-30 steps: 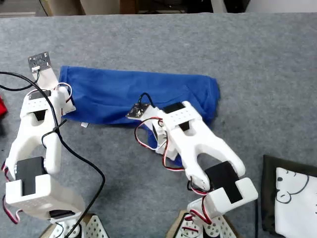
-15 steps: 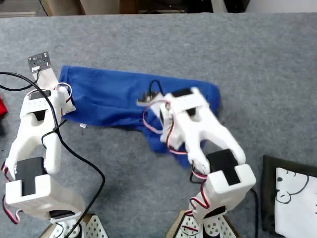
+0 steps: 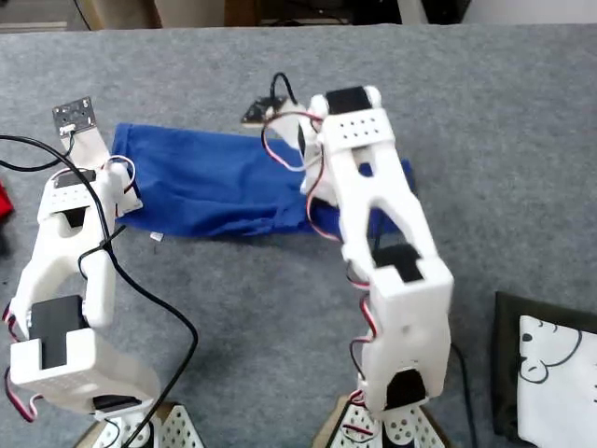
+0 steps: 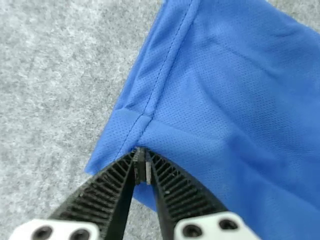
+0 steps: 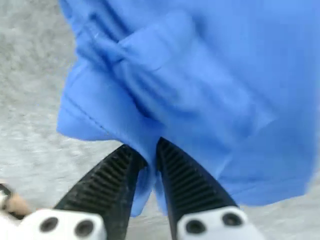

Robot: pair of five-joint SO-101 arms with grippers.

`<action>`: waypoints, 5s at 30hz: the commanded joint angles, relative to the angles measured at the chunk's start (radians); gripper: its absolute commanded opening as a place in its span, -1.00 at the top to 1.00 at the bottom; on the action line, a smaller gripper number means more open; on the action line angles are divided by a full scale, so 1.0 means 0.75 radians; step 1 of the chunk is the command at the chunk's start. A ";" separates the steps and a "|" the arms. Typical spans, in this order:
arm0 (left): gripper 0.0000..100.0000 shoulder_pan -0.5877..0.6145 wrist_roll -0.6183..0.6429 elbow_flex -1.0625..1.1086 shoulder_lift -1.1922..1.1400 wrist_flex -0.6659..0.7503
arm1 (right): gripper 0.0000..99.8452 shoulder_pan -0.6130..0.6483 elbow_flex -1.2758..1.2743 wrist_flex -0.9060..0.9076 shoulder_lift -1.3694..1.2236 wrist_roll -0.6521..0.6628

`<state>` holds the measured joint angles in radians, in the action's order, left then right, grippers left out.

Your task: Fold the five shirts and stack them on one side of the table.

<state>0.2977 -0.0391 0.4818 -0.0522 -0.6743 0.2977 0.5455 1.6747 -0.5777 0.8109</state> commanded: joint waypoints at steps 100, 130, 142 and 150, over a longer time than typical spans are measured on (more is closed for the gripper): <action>0.44 0.125 -0.080 -0.937 -0.028 -0.710 | 0.99 -0.359 1.038 0.121 -0.159 -0.479; 0.45 0.104 -0.507 -2.406 -1.482 -1.303 | 0.99 -0.455 1.096 -0.008 -0.326 -0.487; 0.75 0.108 -0.511 -2.418 -1.572 -1.291 | 0.99 -0.453 1.096 -0.008 -0.326 -0.487; 0.93 0.037 -0.505 -2.447 -1.564 -1.309 | 0.99 -0.463 1.100 -0.008 -0.318 -0.487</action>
<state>0.3284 -0.4150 -1.3226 -1.2275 -1.6502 -0.0276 1.3265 1.6886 -0.8263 0.4519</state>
